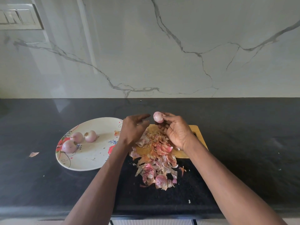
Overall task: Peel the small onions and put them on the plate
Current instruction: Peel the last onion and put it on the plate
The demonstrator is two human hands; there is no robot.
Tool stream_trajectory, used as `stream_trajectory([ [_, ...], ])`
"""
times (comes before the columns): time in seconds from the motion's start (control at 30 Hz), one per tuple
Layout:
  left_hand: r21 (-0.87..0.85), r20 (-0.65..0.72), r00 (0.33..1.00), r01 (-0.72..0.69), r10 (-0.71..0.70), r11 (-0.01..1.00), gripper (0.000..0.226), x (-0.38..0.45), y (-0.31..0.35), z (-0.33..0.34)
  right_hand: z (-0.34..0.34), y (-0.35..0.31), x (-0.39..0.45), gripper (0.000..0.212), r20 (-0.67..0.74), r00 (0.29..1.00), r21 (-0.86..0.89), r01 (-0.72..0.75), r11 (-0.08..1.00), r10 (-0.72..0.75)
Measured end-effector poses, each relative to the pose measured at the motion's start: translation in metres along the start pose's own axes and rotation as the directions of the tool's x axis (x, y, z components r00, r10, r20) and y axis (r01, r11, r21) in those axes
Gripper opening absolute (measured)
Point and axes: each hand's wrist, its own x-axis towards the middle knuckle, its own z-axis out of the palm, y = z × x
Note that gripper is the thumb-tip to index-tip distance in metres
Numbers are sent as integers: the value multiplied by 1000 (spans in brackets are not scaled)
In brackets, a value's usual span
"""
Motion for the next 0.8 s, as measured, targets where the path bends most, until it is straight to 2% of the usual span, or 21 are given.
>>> stream_trajectory([
  [0.07, -132, 10, 1000, -27, 29, 991, 30, -1, 3, -1, 0, 1, 1, 23, 10, 999, -96, 34, 995, -33],
  [0.17, -193, 34, 995, -82, 90, 978, 29, -4, 6, 2, -1, 4, 3, 26, 26, 996, -199, 87, 976, -83],
  [0.37, -179, -16, 994, -106, 105, 978, 25, -6, 4, 2, -1, 8, 2, 32, 57, 976, -444, 213, 870, -209],
  [0.8, -86, -85, 992, -103, 95, 991, 29, -8, 3, 7, 1, 16, 3, 34, 106, 931, -642, 333, 691, -350],
])
